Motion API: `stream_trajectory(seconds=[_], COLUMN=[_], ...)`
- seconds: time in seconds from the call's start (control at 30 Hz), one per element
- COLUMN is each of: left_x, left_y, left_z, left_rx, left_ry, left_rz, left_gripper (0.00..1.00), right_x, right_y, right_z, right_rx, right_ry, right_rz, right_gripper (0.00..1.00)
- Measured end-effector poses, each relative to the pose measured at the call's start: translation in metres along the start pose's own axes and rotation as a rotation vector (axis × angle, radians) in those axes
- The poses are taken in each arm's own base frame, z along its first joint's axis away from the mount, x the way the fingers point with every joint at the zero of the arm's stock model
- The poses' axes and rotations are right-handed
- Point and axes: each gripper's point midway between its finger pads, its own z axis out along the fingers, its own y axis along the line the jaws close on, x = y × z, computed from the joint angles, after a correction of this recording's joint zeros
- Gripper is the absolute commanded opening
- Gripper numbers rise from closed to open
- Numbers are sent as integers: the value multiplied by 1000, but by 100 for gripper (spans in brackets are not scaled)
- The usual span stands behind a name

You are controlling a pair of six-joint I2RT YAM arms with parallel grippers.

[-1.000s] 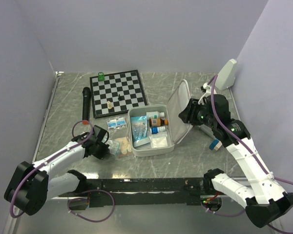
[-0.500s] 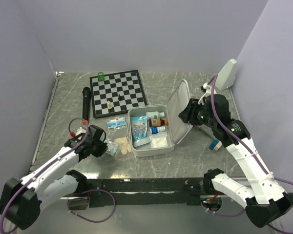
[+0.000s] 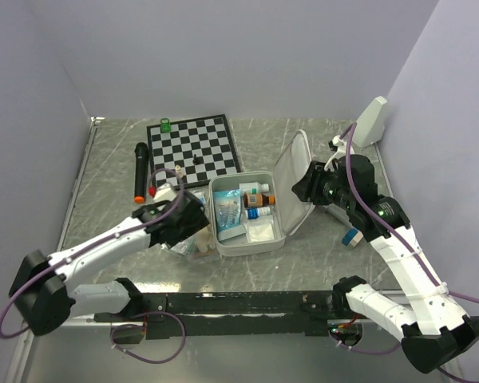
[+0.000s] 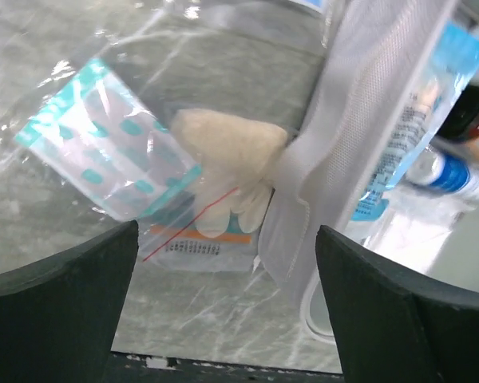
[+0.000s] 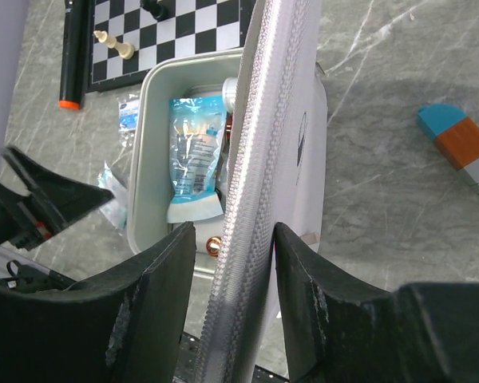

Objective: Organize the medicine kit
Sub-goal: Pick up the medical item at the center of the board.

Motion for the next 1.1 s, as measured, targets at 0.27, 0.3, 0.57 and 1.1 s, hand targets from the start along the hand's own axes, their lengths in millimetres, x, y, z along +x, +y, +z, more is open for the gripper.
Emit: stream_trajectory(seconds=[0.27,0.3,0.57,1.1], left_x=[31,32,28,28], left_y=[18,23,46,43], left_z=[8,9,21,34], left_rx=[-87,-96,-183,-284], left_ry=[3,1,-29,-78], left_rz=[279,291,378,555], left_gripper=[92,92,89,88], right_x=[0,0,0,0], right_y=[0,0,0,0], right_z=[0,0,0,1], right_rx=[0,0,0,1], right_ry=[-1,-1,0,2], right_rz=[-1,-1,-1,-1], right_gripper=[52,52,52,52])
